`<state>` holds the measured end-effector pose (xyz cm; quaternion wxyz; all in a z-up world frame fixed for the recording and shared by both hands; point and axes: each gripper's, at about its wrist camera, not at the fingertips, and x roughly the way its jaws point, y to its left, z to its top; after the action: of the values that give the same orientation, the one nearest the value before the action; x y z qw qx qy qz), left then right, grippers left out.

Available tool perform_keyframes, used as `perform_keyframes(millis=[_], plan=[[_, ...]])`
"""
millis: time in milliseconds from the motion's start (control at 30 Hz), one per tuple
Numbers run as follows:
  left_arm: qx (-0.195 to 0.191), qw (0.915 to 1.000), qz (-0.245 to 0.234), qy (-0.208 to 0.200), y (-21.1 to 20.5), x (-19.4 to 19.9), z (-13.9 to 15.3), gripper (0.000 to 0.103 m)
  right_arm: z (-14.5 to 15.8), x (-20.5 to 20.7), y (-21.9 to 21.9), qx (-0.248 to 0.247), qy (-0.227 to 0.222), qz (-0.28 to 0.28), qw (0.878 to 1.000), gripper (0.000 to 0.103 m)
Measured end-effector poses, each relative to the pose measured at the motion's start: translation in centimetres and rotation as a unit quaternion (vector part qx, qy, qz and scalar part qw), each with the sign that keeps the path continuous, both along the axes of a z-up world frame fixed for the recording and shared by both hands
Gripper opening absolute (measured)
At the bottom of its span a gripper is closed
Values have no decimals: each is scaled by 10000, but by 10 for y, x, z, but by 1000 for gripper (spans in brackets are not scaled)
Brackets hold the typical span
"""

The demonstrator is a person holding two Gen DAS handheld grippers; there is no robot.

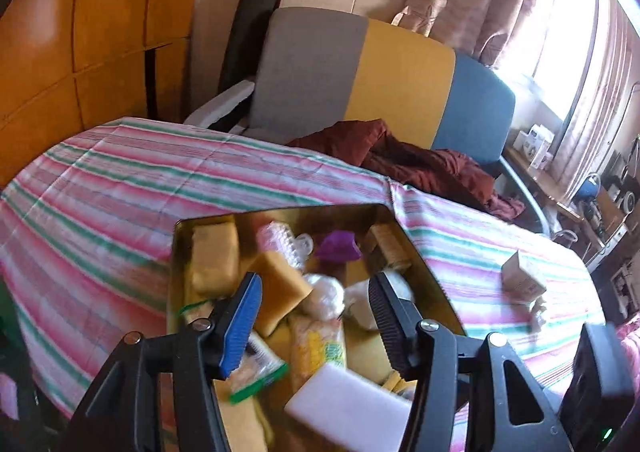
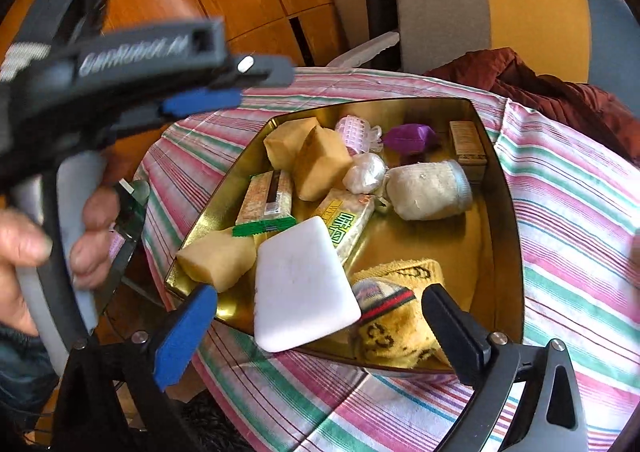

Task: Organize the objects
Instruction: 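Open both tools to drop the packet and sponge into the tray, then withdraw both open tools toward the box and wrapped cotton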

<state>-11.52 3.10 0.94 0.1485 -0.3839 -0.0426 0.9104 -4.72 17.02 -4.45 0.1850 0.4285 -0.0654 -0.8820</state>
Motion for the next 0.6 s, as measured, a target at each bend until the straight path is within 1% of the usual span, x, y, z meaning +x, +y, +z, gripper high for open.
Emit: perform_keyframes(millis=[167,333,500,600], plan=[[-165,9996,205,-53,-9,20,-8,58,2,5,2,87,53,-97,9999,103],[-327,9988,360,4,-16,35,-10,59,5,10,0,193,112,-110,9997,103],[-410,9982,424,95,-20,45,-8,60,5,14,-10,207,156,82,9996,103],[-478,9976,468,194,-24,50,-4,60,4,13,-22,192,158,350,9991,101]])
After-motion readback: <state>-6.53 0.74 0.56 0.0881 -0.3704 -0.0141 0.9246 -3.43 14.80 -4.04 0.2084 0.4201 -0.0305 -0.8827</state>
